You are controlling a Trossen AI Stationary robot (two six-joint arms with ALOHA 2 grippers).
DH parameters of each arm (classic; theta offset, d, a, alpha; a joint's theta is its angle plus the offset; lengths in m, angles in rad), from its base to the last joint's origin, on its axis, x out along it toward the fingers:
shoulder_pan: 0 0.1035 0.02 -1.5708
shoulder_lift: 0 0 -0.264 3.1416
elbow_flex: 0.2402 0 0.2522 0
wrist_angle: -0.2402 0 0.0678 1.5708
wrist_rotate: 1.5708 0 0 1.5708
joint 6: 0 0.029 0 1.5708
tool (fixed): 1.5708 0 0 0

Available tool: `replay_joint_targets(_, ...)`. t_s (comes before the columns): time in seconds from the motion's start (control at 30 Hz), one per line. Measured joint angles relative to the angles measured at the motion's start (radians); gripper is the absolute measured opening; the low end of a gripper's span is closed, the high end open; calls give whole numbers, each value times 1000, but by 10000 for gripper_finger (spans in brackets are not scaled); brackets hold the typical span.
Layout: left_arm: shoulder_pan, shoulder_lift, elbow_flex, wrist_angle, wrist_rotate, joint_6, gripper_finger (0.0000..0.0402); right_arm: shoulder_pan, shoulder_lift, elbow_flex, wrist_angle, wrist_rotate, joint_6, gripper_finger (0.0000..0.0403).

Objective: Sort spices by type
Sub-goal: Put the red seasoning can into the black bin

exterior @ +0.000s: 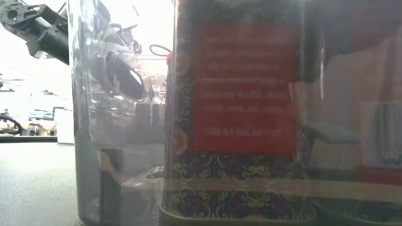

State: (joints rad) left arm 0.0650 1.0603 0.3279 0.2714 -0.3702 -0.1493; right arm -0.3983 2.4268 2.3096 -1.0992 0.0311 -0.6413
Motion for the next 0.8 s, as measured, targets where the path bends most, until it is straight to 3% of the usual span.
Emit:
replay_joint_targets(0.67,0,0,0,0,1,-1,311,7,0,1,9,24,-30,279)
replay_joint_targets(0.8,0,0,0,-1,44,-30,311,6,0,2,9,25,-30,279)
